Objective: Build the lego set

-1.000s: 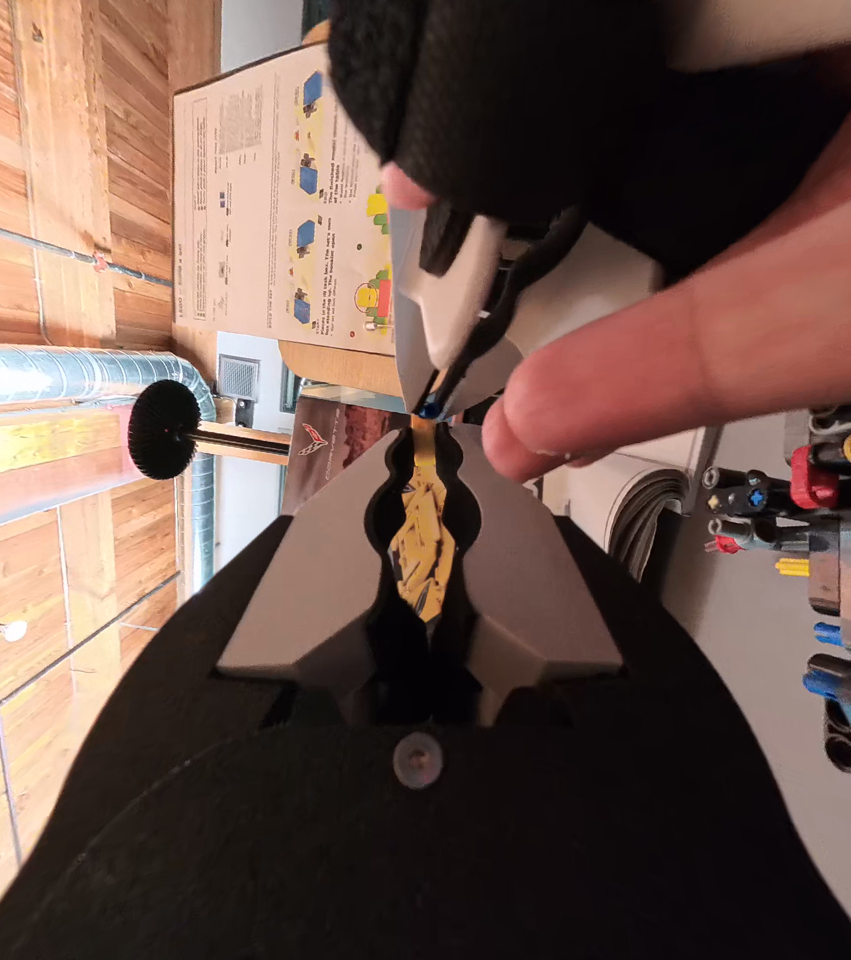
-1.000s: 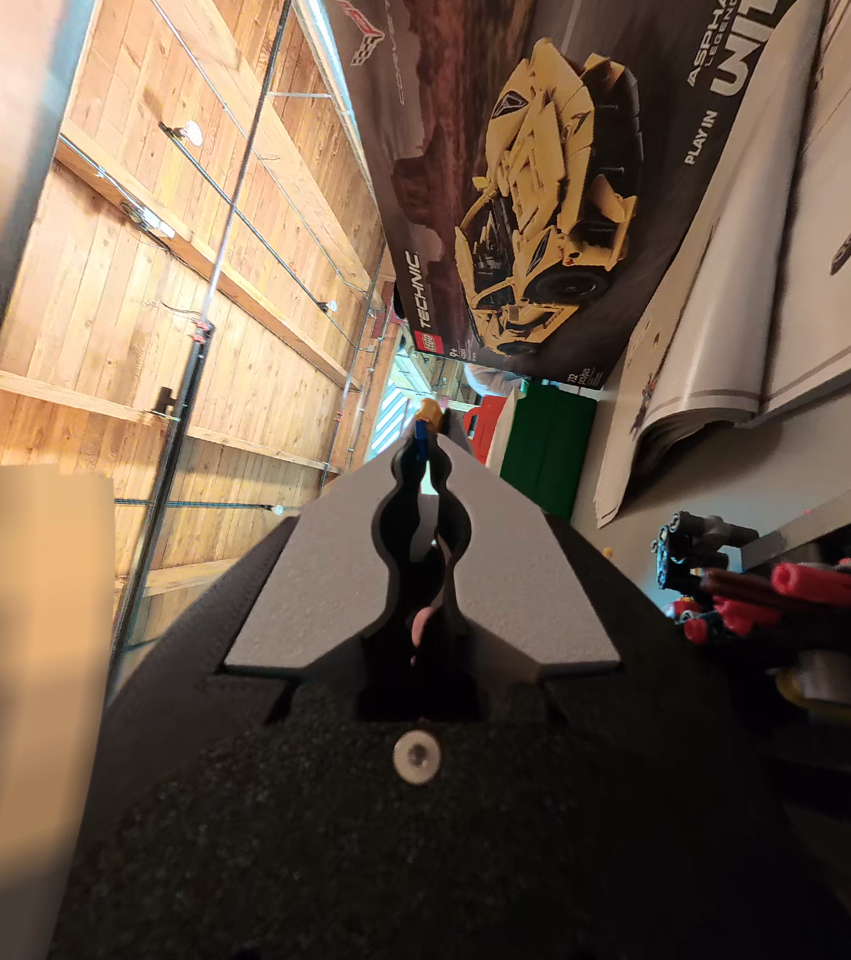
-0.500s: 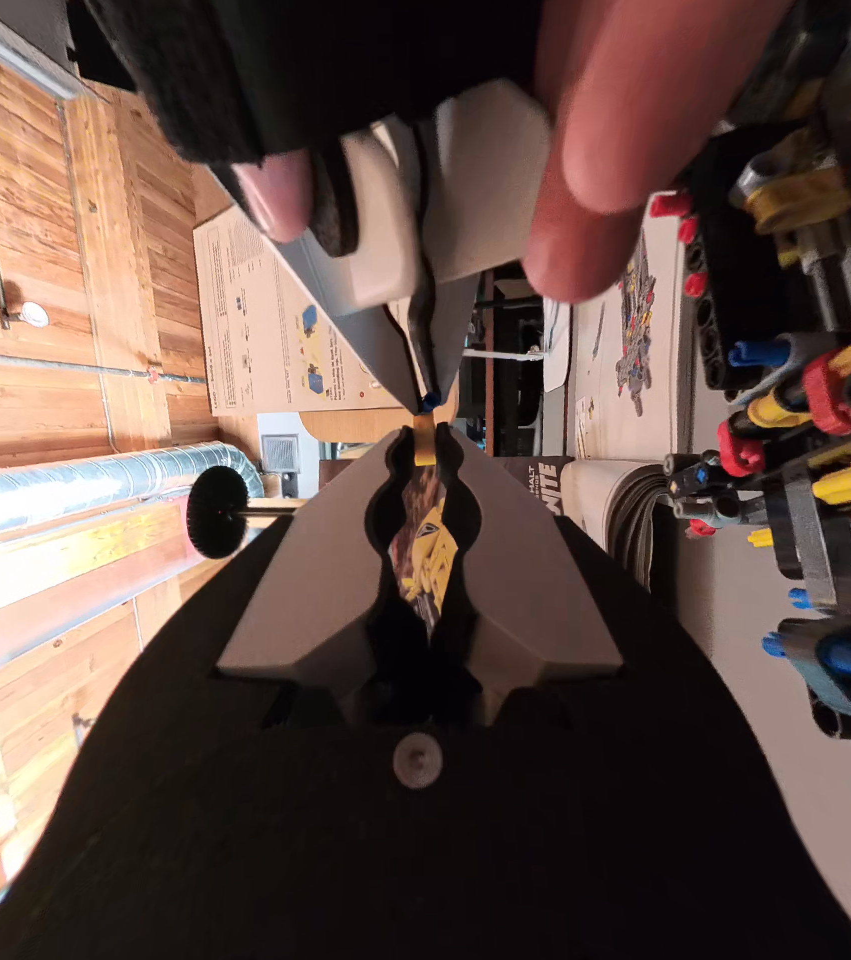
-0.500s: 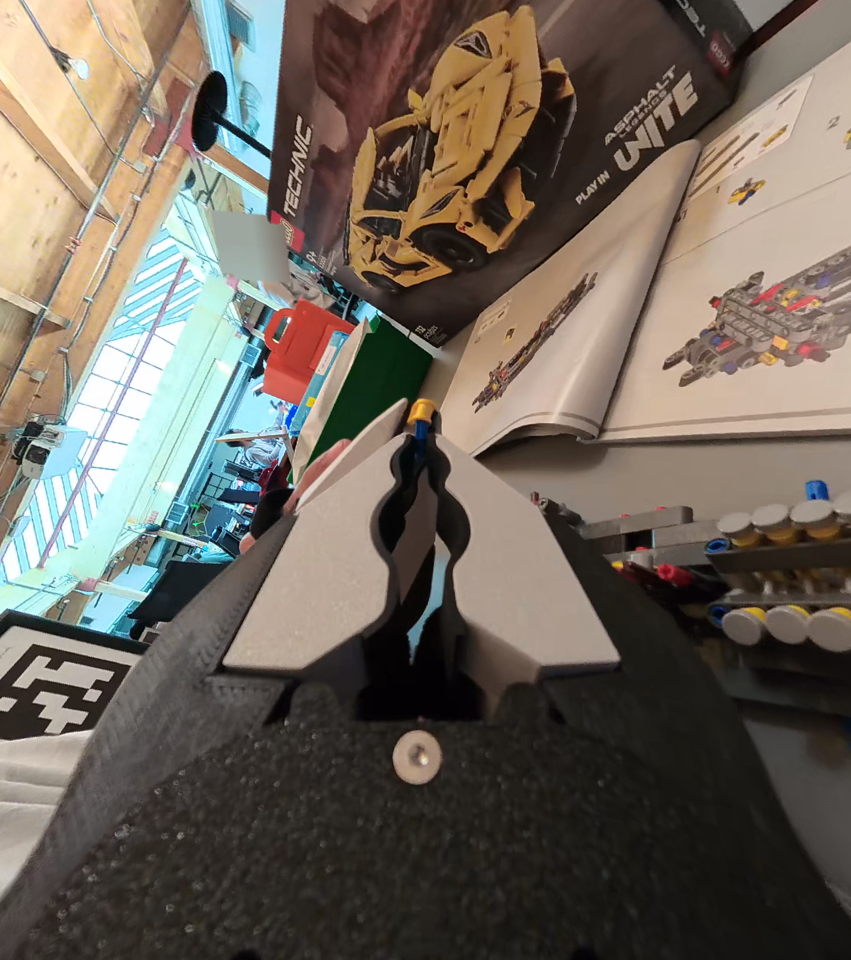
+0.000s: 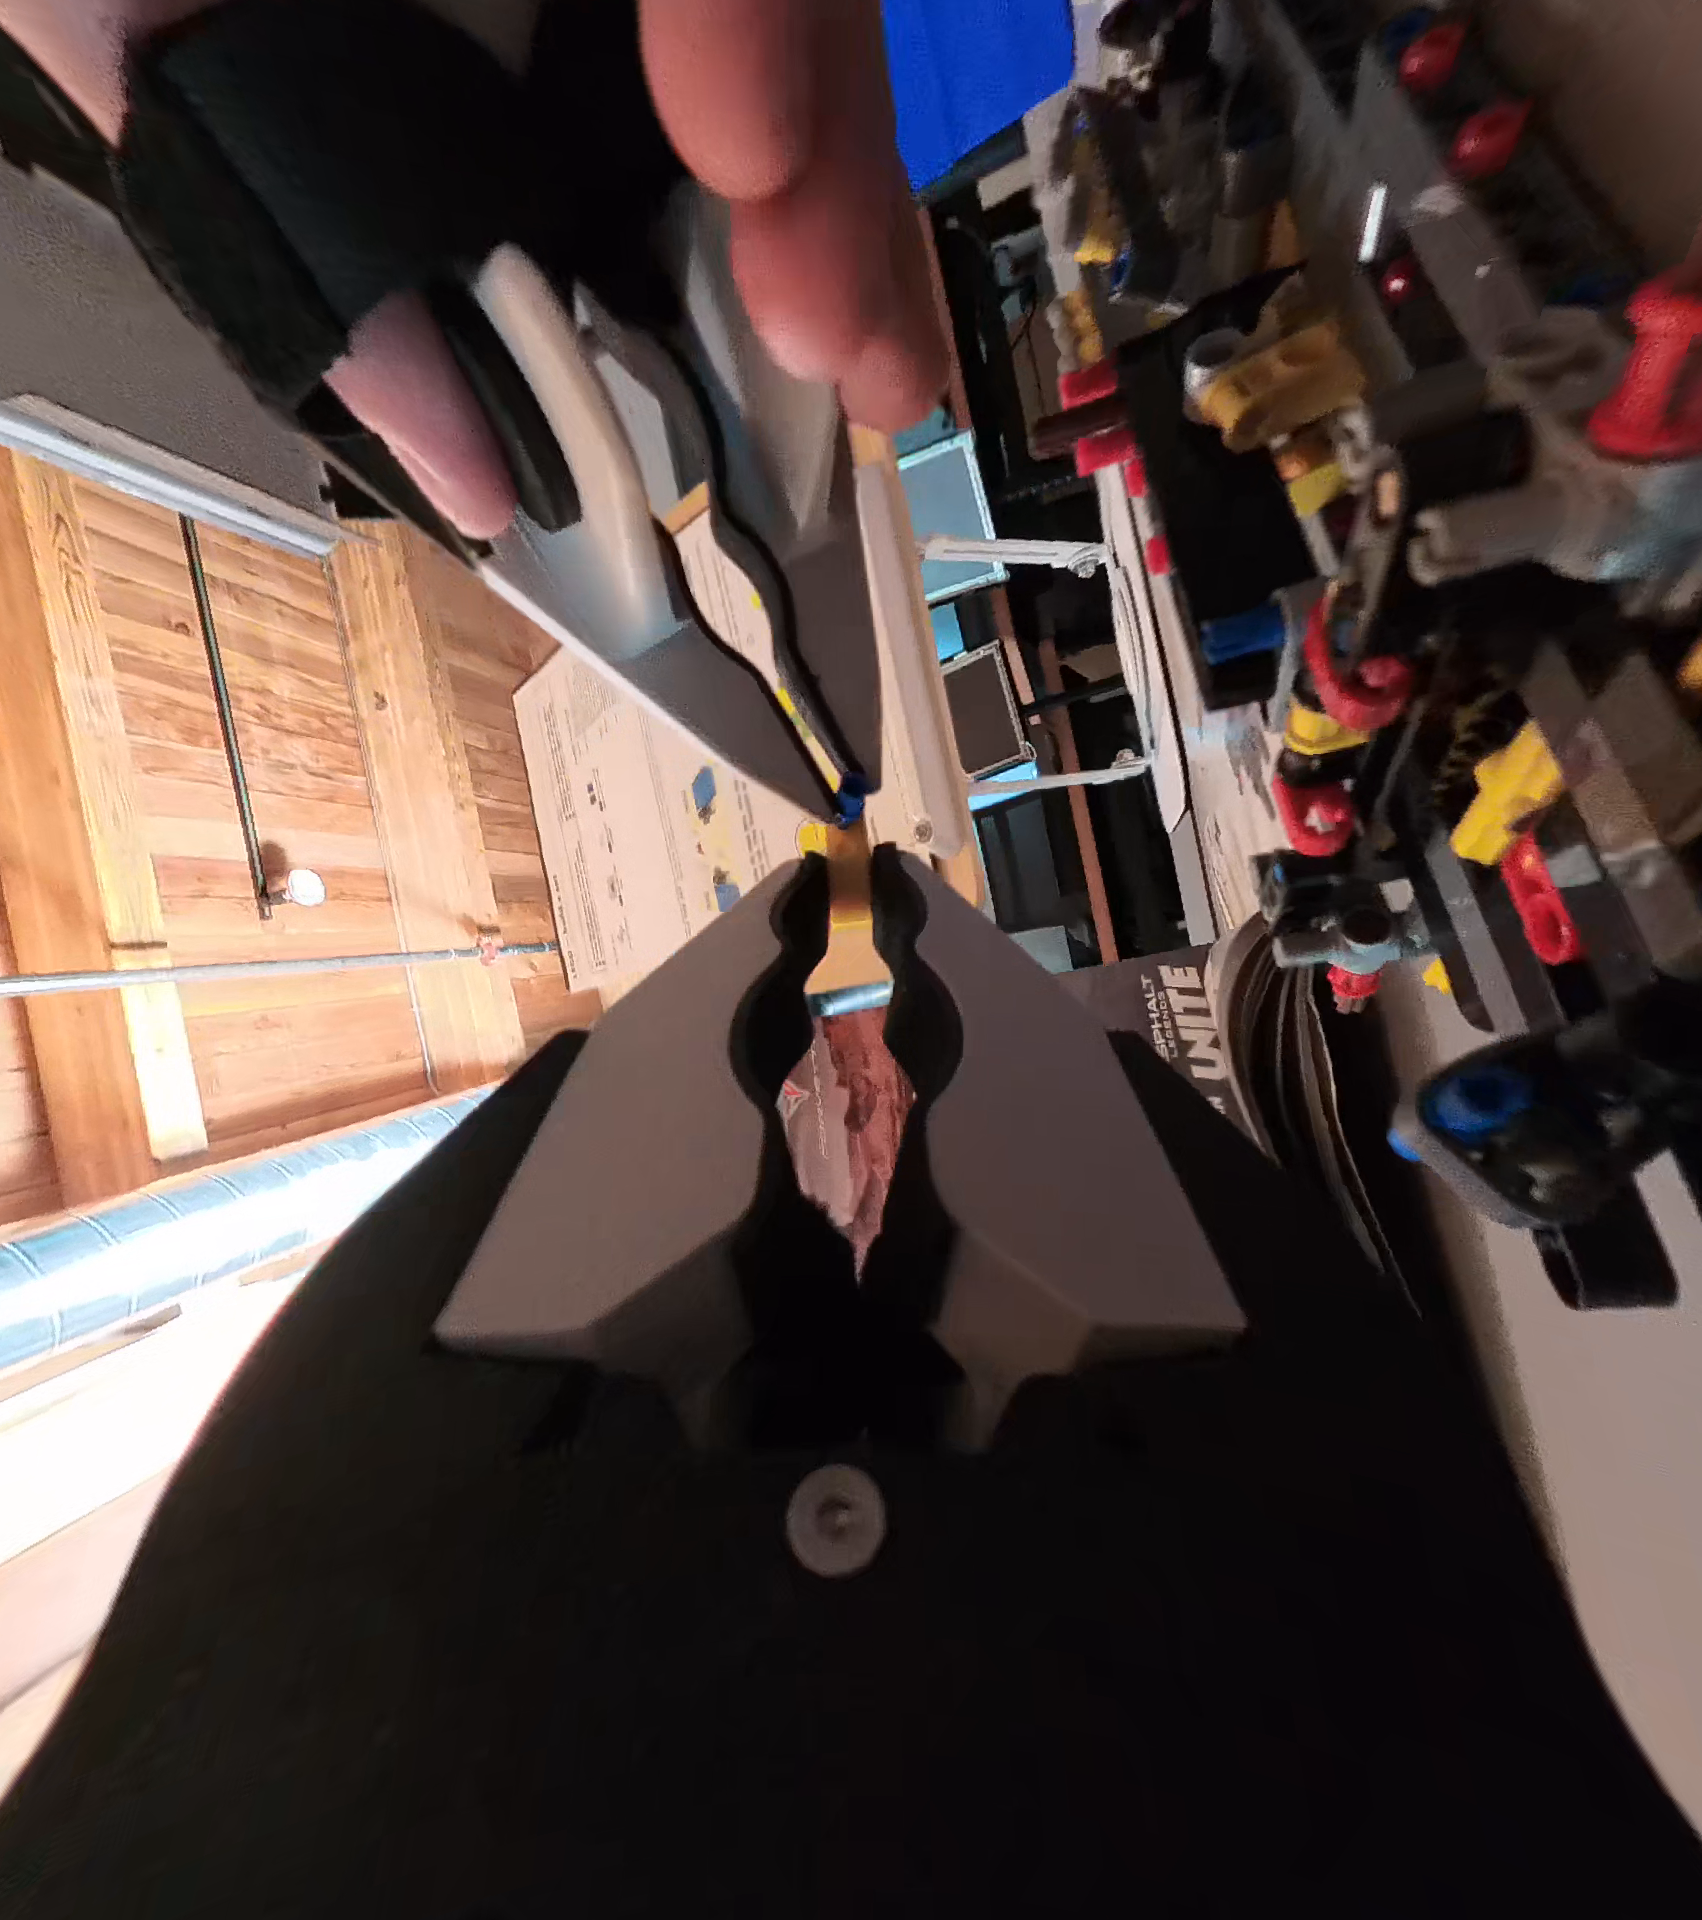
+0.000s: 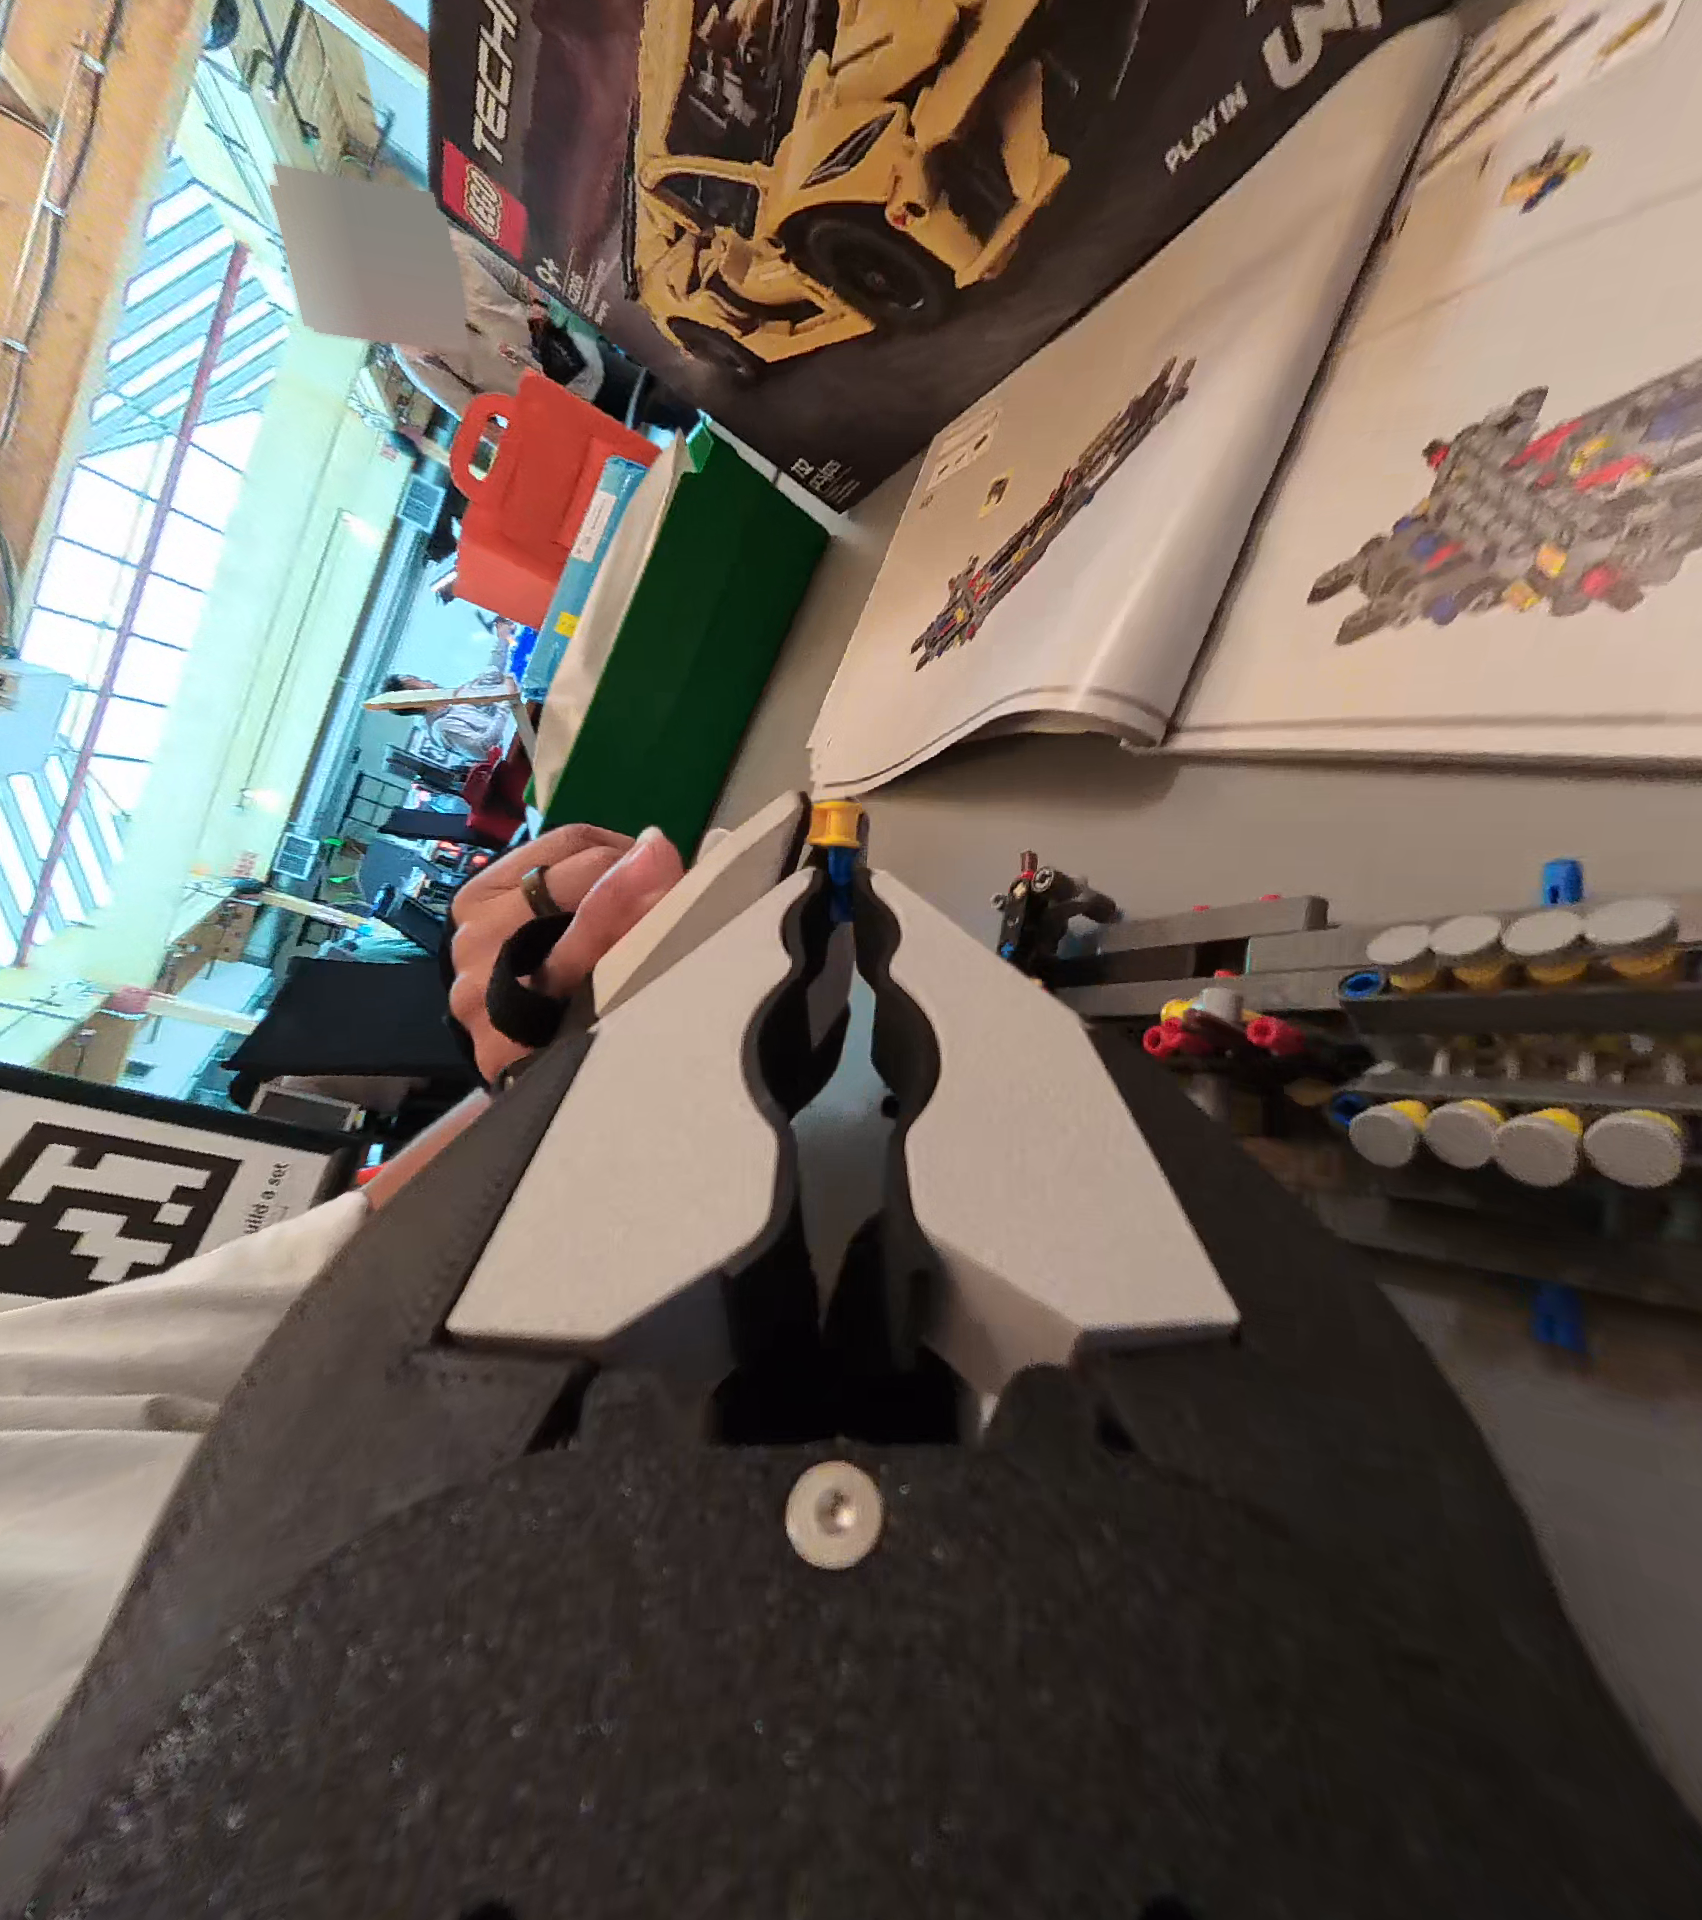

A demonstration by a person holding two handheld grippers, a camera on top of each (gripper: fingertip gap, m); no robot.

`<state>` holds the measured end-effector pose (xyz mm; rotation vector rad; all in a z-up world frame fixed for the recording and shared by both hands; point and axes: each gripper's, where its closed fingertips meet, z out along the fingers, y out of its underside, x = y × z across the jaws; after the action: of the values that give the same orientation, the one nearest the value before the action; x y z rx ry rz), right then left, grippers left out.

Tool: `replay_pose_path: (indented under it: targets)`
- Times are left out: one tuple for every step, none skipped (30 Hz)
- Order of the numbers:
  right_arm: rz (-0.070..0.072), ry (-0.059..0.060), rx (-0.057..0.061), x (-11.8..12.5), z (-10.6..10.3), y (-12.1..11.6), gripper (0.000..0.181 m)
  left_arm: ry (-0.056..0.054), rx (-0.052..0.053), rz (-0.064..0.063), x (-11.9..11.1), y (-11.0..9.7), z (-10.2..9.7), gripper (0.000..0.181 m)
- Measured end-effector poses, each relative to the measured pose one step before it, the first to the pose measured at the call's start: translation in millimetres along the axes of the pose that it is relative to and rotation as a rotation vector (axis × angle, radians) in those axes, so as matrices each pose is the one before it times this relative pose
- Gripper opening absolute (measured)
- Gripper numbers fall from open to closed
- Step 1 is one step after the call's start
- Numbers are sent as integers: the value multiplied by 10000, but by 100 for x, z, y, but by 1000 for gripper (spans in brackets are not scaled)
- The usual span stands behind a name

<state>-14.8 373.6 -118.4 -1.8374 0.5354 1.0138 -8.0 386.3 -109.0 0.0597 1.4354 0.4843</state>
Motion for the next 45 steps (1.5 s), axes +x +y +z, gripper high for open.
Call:
replay_pose_path:
  targets:
    - [82,-26,-73,60,-25,152,3,34,157,158,87,-121,-110,7]
    - [-27,40,-125,12,-20,169,3,49,165,87,59,-114,-116,7]
    - [-113,86,-115,-16,-27,111,2,31,151,48,40,-82,-112,7]
    - [-117,112,-104,-8,-14,62,2,-8,167,92,24,-122,-119,7]
    - [-95,90,-114,-14,8,71,2,-41,144,146,-13,-99,-108,7]
    - [-73,76,-70,3,67,64,3,8,87,84,11,-8,-30,7]
    - [-51,42,22,5,54,-32,3,18,13,-1,-4,39,12,7]
    - [33,-25,66,-19,17,-98,3,16,-46,-45,-21,73,43,7]
    - [30,-19,32,28,29,-85,3,59,-73,-120,2,45,44,7]
    - [-27,-48,154,-54,-3,-226,3,74,-124,-329,-75,105,53,7]
    - [-132,-80,244,-141,-19,-318,2,128,-105,-522,-135,102,38,7]
    - [-130,35,92,-31,7,-131,3,145,-70,-441,-82,48,-4,7]
    - [-201,-30,87,-173,-24,-172,3,3,-52,-284,-147,69,-18,7]
    - [-253,-60,103,-245,-33,-190,3,-52,-39,-198,-176,109,-5,7]
    - [-293,59,44,-67,40,-55,3,52,-37,-185,-2,88,12,7]
    - [-493,15,-36,-156,4,-21,4,46,-9,-334,-62,61,-40,7]
    - [-600,-178,-42,-431,-139,-93,5,-17,58,-372,-197,16,-100,7]
    - [-570,-356,96,-618,-275,-359,11,47,89,-344,-122,-14,-133,7]
    - [-765,-705,301,-1071,-515,-763,24,-42,91,-447,-261,-14,-186,6]
    - [-1070,-701,321,-927,-639,-810,37,-116,197,-448,-369,-198,-290,6]
    - [-859,-311,106,-193,-533,-362,37,-51,339,-466,-325,-459,-366,6]
    - [-316,-408,-192,-329,-151,111,38,29,336,-570,-253,-543,-360,6]
    - [-55,-931,-400,-1138,209,468,39,-14,298,-557,-291,-529,-333,6]
    - [28,-533,-307,-497,402,408,40,-79,294,-430,-359,-558,-302,6]
    - [-30,-389,-149,-320,342,330,44,-79,227,-322,-341,-459,-226,6]
    - [33,-357,-25,-304,201,225,41,-116,154,-272,-386,-335,-151,6]
    - [106,-205,14,-95,68,133,35,-20,101,-226,-239,-219,-76,6]
    - [93,-256,82,-286,6,-14,30,10,58,-164,-154,-104,-58,6]
    - [19,-175,111,-283,-22,-123,27,-17,75,-101,-142,-104,-71,6]
    - [-120,-6,91,-123,-46,-159,25,32,80,-62,-29,-104,-68,6]
    - [-153,67,40,-57,-34,-96,23,9,72,-53,-42,-107,-67,6]
    - [-114,53,-45,-8,4,57,20,25,74,-62,14,-125,-59,6]
    - [-57,16,-27,7,-14,50,19,68,44,-35,106,-77,-18,6]
    - [34,-2,1,20,-2,75,19,36,17,-14,80,3,-13,6]
    - [39,-15,-13,7,-6,93,19,54,20,-24,100,6,-10,6]
    - [-30,30,-62,53,-21,113,19,84,-2,3,122,17,6,6]
    - [-25,35,-47,43,-3,76,19,56,-1,28,84,20,-5,6]
    - [84,1,-33,43,12,59,19,57,1,17,74,43,-3,6]
    - [85,48,-136,165,4,143,19,108,-45,4,146,128,34,6]
    - [8,94,-177,160,2,176,18,69,-44,32,129,113,30,6]
    - [-93,187,-99,215,-7,64,15,3,-17,96,97,21,4,6]
    - [-173,71,-43,6,4,18,15,-62,-48,108,-9,30,24,6]
    - [-6,48,13,36,12,7,15,-13,-29,21,-6,38,17,6]
    - [6,54,30,57,4,19,15,42,0,-53,45,48,33,6]
    - [59,76,9,106,-13,36,15,29,-27,-41,56,77,61,6]
